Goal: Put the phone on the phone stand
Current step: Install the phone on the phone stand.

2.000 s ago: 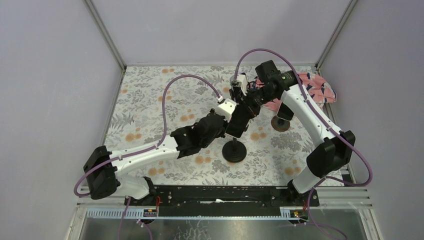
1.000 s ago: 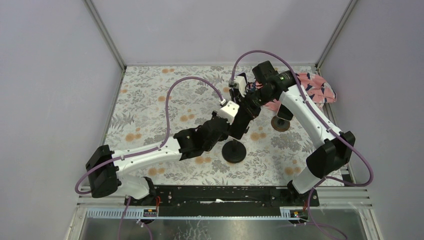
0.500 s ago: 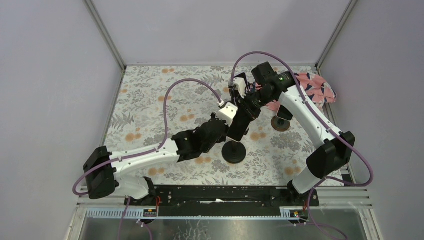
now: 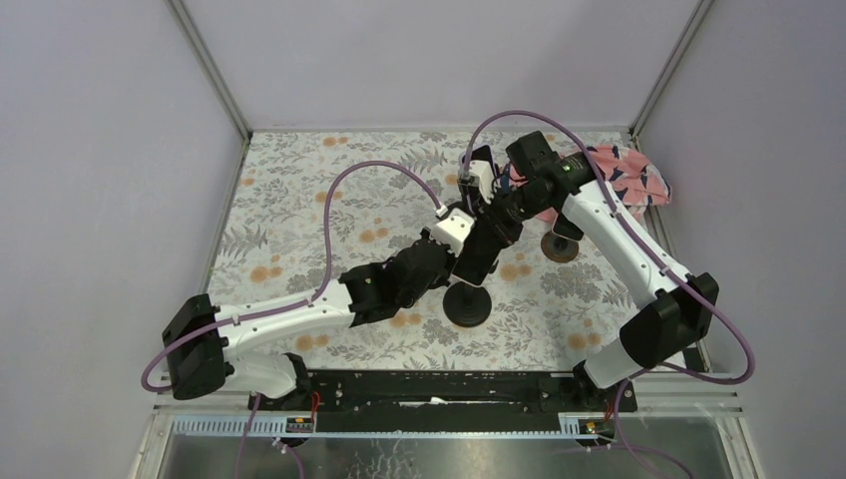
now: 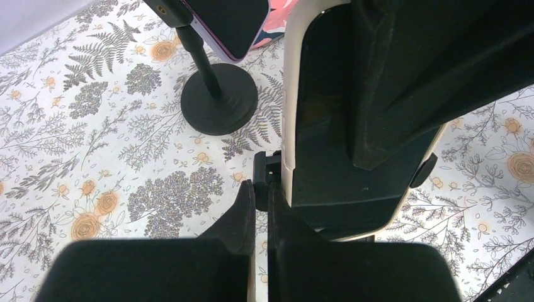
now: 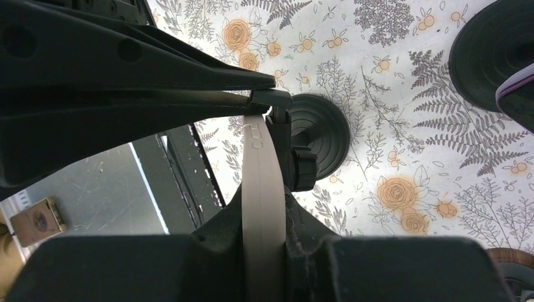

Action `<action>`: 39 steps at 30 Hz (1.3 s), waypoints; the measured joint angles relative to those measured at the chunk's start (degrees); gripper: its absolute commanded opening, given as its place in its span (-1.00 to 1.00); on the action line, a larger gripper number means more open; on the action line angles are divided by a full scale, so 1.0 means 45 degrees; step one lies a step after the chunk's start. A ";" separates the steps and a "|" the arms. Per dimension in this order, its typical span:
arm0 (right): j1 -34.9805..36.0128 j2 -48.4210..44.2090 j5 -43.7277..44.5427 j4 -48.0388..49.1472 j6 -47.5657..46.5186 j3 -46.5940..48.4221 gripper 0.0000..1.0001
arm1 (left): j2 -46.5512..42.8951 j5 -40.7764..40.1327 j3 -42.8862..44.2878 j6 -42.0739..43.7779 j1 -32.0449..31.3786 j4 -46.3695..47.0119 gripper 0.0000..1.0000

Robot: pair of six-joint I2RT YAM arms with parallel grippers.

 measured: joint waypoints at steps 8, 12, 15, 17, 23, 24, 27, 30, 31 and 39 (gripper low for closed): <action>0.0000 -0.0525 0.0000 0.0631 -0.0554 -0.0646 -1.00 | -0.0044 0.0092 -0.0005 0.0141 0.0000 0.0019 -1.00; 0.0010 -0.0578 0.0000 0.0719 -0.0651 -0.0724 -1.00 | -0.0068 0.0112 -0.0019 0.0160 0.0000 0.0015 -1.00; 0.0010 -0.0481 0.0000 0.0636 -0.0656 -0.0617 -1.00 | -0.0073 0.0112 -0.0019 0.0175 0.0000 0.0010 -1.00; 0.0010 -0.0340 0.0000 0.0539 -0.0656 -0.0476 -1.00 | -0.0073 0.0087 -0.0019 0.0175 0.0005 0.0005 -1.00; 0.0010 -0.0209 -0.0005 0.0408 -0.0656 -0.0345 -1.00 | -0.0097 0.0083 -0.0058 0.0180 0.0010 0.0019 -1.00; 0.0010 -0.0199 -0.0005 0.0403 -0.0656 -0.0340 -1.00 | -0.0126 0.0083 -0.0087 0.0180 0.0010 0.0034 -1.00; 0.0010 -0.0170 -0.0010 0.0408 -0.0661 -0.0340 -1.00 | -0.0185 0.0083 -0.0151 0.0180 0.0010 0.0068 -1.00; 0.0010 -0.0155 -0.0015 0.0403 -0.0656 -0.0330 -1.00 | -0.0204 0.0073 -0.0180 0.0185 0.0010 0.0107 -1.00; 0.0010 -0.0146 -0.0015 0.0398 -0.0661 -0.0325 -1.00 | -0.0204 0.0068 -0.0185 0.0185 0.0010 0.0107 -1.00; 0.0010 -0.0005 -0.0024 0.0311 -0.0651 -0.0199 -1.00 | -0.0204 -0.0024 -0.0185 0.0170 0.0010 0.0097 -1.00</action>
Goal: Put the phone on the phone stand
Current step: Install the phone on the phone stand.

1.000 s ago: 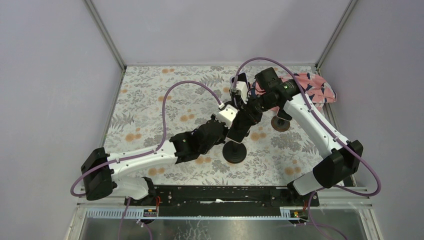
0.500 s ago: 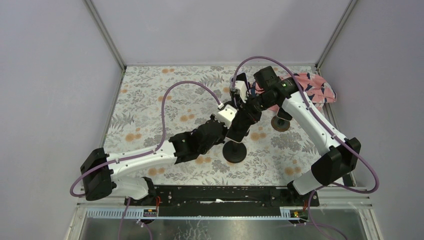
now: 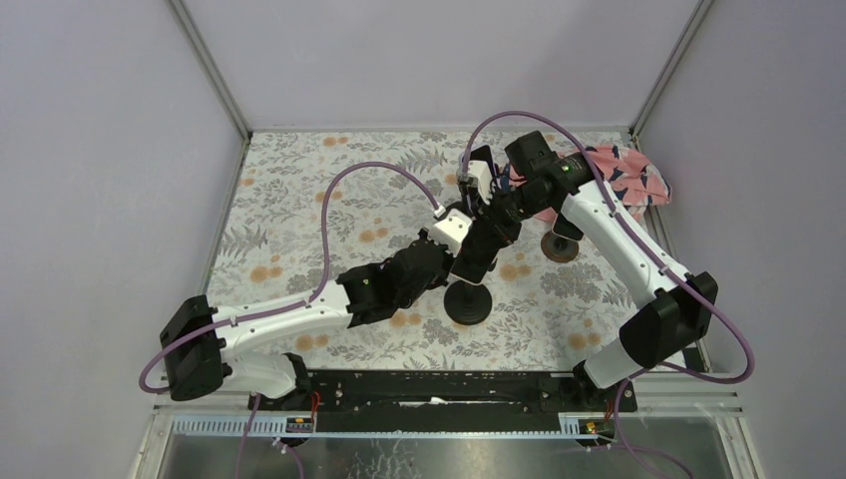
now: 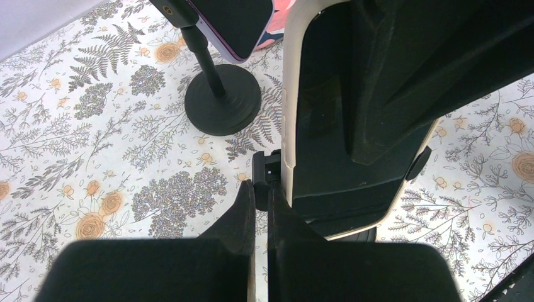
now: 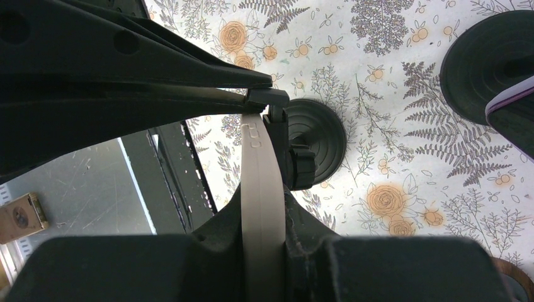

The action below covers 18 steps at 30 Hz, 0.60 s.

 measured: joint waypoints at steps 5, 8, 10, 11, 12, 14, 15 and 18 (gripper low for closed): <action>0.0000 0.0015 0.0000 -0.0010 -0.0005 0.0010 -1.00 | -0.0024 0.0010 0.0000 0.0000 0.0000 -0.0019 -1.00; 0.0000 0.0039 -0.0044 0.0000 -0.0005 0.0015 -1.00 | -0.0078 0.0024 0.0000 0.0005 0.0000 -0.0092 -1.00; 0.0000 0.0083 -0.0083 -0.0019 -0.0005 0.0049 -1.00 | -0.0097 0.0024 0.0000 0.0010 0.0000 -0.0112 -1.00; 0.0000 0.0097 -0.0121 -0.0024 -0.0005 0.0063 -1.00 | -0.0131 0.0024 0.0000 0.0015 0.0000 -0.0151 -1.00; 0.0000 0.0112 -0.0160 -0.0024 -0.0005 0.0063 -1.00 | -0.0151 0.0029 0.0000 0.0019 0.0000 -0.0180 -1.00; -0.0005 0.0175 -0.0257 -0.0019 -0.0005 0.0087 -1.00 | -0.0204 0.0029 0.0000 0.0049 0.0005 -0.0262 -1.00; -0.0005 0.0219 -0.0277 -0.0015 -0.0005 0.0107 -1.00 | -0.0223 0.0019 0.0000 0.0063 0.0010 -0.0306 -1.00; -0.0005 0.0282 -0.0321 -0.0058 0.0000 0.0165 -1.00 | -0.0248 0.0024 0.0000 0.0097 0.0015 -0.0345 -1.00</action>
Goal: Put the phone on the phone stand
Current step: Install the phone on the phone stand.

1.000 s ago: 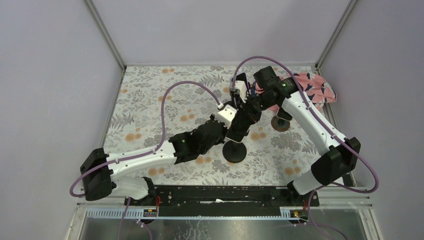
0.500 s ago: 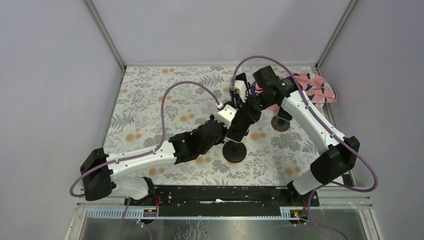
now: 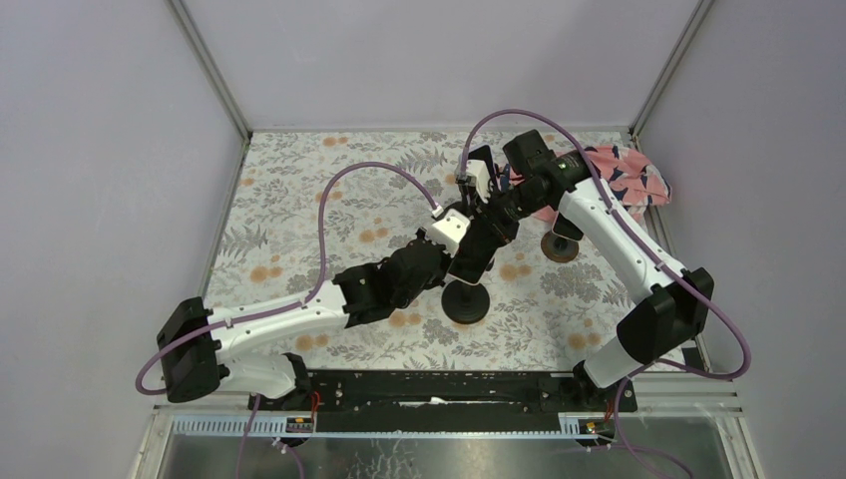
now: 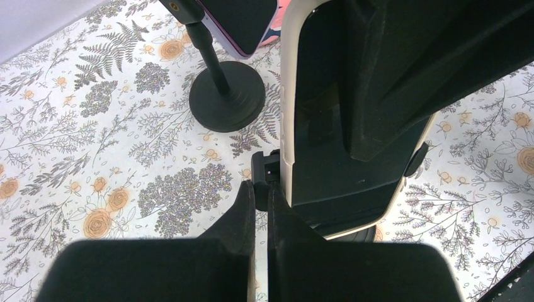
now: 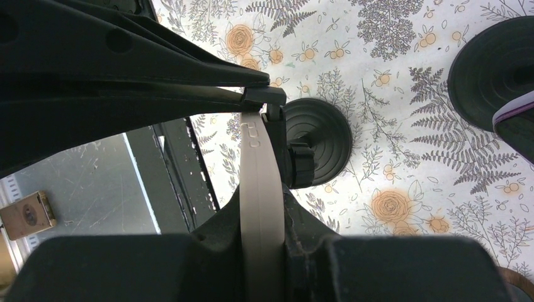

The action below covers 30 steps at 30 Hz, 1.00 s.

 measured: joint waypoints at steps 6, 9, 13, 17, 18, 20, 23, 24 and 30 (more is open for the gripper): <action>-0.0024 0.0029 -0.0039 -0.0015 0.0000 0.0005 -1.00 | -0.0005 0.0034 0.0000 0.0010 0.0005 -0.0015 -1.00; -0.0049 0.0068 -0.0063 -0.0058 0.0000 0.0034 -1.00 | 0.0000 0.0039 0.0015 0.0010 0.0005 -0.0039 -1.00; -0.0092 0.0165 -0.0243 -0.0121 0.0005 0.0087 -1.00 | 0.0000 -0.0097 0.0141 -0.0015 -0.0141 -0.0301 -1.00; -0.0092 0.0311 -0.0316 -0.0374 0.0010 0.0219 -1.00 | 0.0131 -0.0724 0.0476 -0.0204 -0.0447 -0.0855 -1.00; -0.0092 0.0330 -0.0316 -0.0432 0.0005 0.0243 -1.00 | 0.0209 -0.0923 0.0559 -0.0277 -0.0529 -0.0967 -1.00; -0.0092 0.0359 -0.0316 -0.0525 -0.0005 0.0272 -1.00 | 0.0345 -0.1248 0.0753 -0.0442 -0.0661 -0.1190 -1.00; -0.0102 0.0398 -0.0316 -0.0641 -0.0058 0.0306 -1.00 | 0.0641 -0.1865 0.1054 -0.0631 -0.0889 -0.1491 -1.00; -0.0117 0.0408 -0.0316 -0.0665 -0.0083 0.0321 -1.00 | 0.0709 -0.2030 0.1127 -0.0680 -0.0947 -0.1564 -1.00; -0.0141 0.0452 -0.0316 -0.0826 -0.0189 0.0359 -1.00 | 0.1224 -0.3191 0.1603 -0.1103 -0.1365 -0.2021 -1.00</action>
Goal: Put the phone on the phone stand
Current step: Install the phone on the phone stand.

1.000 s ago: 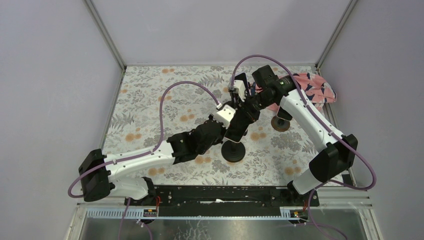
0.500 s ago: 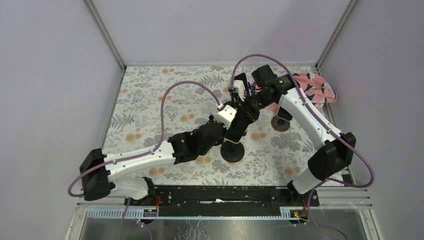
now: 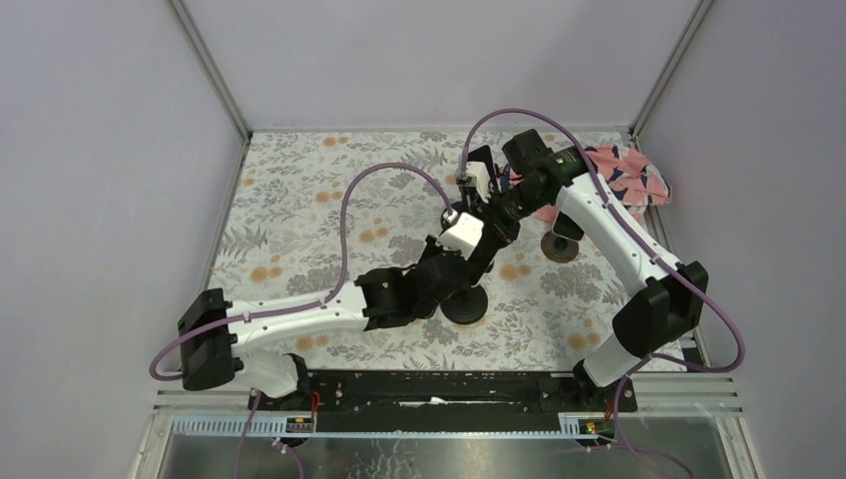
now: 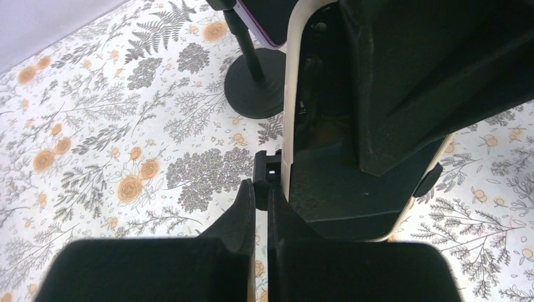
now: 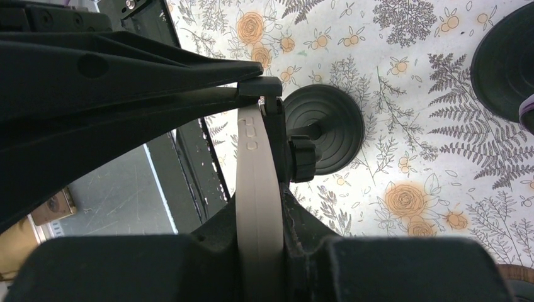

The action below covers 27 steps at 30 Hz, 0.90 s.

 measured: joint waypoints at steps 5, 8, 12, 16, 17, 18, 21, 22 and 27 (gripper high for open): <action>-0.0039 0.0053 0.0005 -0.0083 -0.0015 0.0044 -1.00 | 0.0505 -0.1112 0.0418 -0.0500 -0.0345 -0.0408 -1.00; -0.0044 0.0097 0.0000 -0.0189 -0.0049 0.0102 -1.00 | 0.0646 -0.1598 0.0505 -0.0782 -0.0529 -0.0505 -1.00; -0.0044 0.0185 0.0000 -0.0316 -0.0087 0.0204 -1.00 | 0.0884 -0.2118 0.0670 -0.1146 -0.0675 -0.0704 -1.00; -0.0049 0.0233 0.0005 -0.0408 -0.0097 0.0272 -1.00 | 0.1073 -0.2351 0.0894 -0.1341 -0.0753 -0.0986 -1.00; -0.0049 0.0238 0.0000 -0.0408 -0.0097 0.0272 -1.00 | 0.1078 -0.2341 0.0933 -0.1345 -0.0753 -0.1059 -1.00; -0.0049 0.0238 0.0000 -0.0418 -0.0097 0.0272 -1.00 | 0.1088 -0.2322 0.0976 -0.1341 -0.0753 -0.1132 -1.00; -0.0049 0.0238 0.0000 -0.0486 -0.0107 0.0277 -1.00 | 0.1093 -0.2186 0.1078 -0.1341 -0.0753 -0.1316 -1.00; -0.0049 0.0243 0.0000 -0.0525 -0.0121 0.0282 -1.00 | 0.1098 -0.2103 0.1166 -0.1341 -0.0753 -0.1452 -1.00; -0.0049 0.0287 0.0005 -0.0743 -0.0228 0.0340 -1.00 | 0.1093 -0.1802 0.1379 -0.1447 -0.0733 -0.1889 -0.89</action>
